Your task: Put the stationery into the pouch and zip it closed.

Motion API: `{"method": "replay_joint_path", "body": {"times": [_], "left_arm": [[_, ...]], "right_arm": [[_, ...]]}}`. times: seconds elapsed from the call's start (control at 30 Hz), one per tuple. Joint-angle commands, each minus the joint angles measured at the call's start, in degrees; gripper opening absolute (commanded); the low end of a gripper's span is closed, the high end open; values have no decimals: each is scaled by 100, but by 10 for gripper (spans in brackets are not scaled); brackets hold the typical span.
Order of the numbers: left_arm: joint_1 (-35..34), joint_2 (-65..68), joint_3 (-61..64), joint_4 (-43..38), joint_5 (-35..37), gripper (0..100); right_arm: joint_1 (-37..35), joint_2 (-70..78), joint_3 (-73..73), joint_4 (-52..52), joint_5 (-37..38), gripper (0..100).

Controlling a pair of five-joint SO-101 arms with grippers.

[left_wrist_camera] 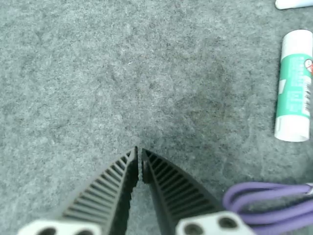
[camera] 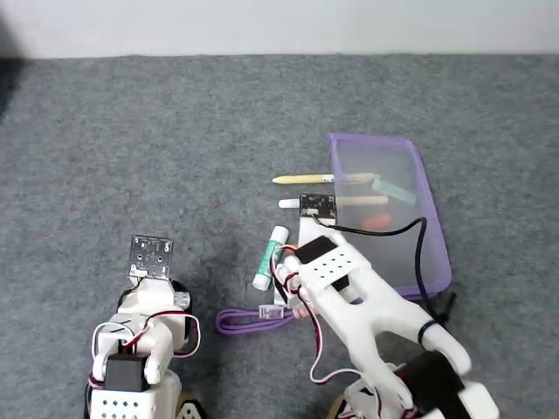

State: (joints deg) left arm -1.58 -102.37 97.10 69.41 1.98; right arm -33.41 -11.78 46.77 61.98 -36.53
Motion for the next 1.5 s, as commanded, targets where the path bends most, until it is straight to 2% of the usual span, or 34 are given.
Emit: {"method": "replay_joint_path", "body": {"times": [0.0,0.2,0.63,0.77,0.93,1.1,1.33,1.47], "left_arm": [[-26,-44,-57,26,-18,15],[-26,-44,-57,26,-18,15],[-26,-44,-57,26,-18,15],[-26,-44,-57,26,-18,15],[-26,-44,-57,26,-18,15],[-26,-44,-57,26,-18,15],[-26,-44,-57,26,-18,15],[-26,-44,-57,26,-18,15]], "right_arm": [[-163,66,-325,-40,-185,269],[-277,75,-343,75,-176,267],[-251,66,-325,1727,-35,266],[4,13,-431,1842,211,267],[145,13,-897,2141,167,270],[145,75,-1169,1851,158,270],[-347,110,-1160,1622,-35,270],[-382,664,-1160,1314,-158,270]]}}
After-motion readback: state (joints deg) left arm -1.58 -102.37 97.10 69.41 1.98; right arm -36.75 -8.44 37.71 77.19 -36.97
